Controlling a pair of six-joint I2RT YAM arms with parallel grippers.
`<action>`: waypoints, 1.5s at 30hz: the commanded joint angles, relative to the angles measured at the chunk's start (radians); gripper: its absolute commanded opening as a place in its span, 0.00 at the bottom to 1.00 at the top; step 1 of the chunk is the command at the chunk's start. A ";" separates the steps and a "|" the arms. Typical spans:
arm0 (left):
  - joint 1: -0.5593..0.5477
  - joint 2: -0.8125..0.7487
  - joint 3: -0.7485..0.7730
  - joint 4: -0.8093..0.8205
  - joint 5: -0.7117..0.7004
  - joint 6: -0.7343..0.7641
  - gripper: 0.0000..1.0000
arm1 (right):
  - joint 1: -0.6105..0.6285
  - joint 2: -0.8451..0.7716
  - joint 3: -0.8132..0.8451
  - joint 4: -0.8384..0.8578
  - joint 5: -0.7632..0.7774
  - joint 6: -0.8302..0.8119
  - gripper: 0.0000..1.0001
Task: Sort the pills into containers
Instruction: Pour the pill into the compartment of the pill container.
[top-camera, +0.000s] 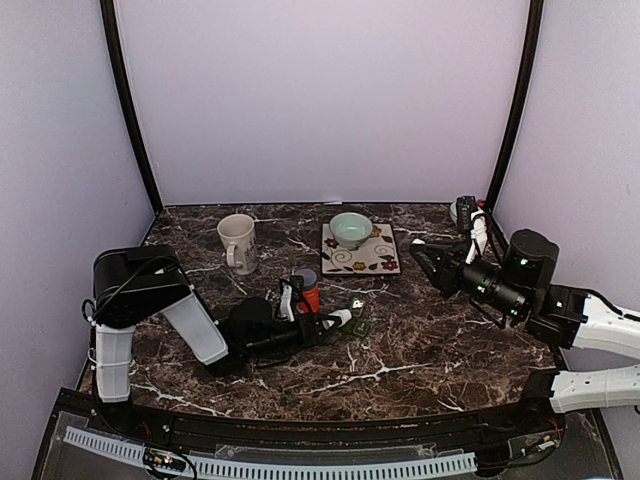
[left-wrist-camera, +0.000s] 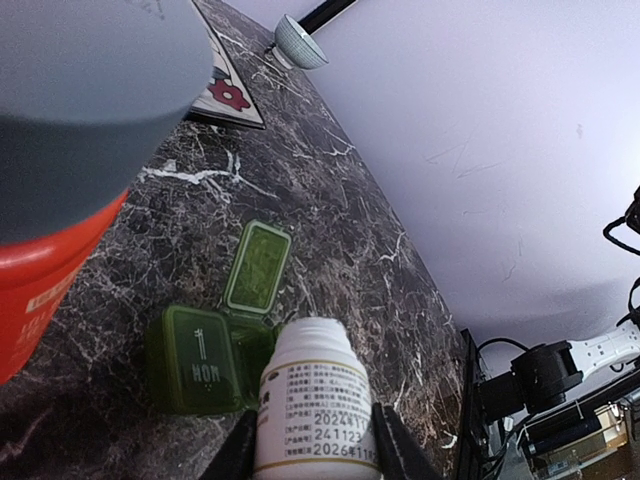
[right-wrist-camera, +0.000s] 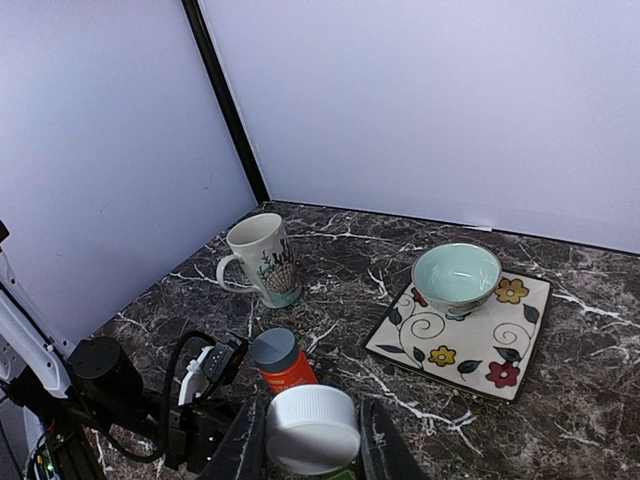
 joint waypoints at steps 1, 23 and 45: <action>-0.011 0.000 0.025 -0.028 -0.013 -0.002 0.00 | -0.012 -0.012 -0.011 0.027 -0.014 0.002 0.00; -0.026 -0.025 0.047 -0.126 -0.058 0.021 0.00 | -0.021 -0.013 -0.018 0.027 -0.027 0.010 0.00; -0.042 -0.063 0.044 -0.153 -0.093 0.048 0.00 | -0.021 -0.012 -0.018 0.026 -0.035 0.019 0.00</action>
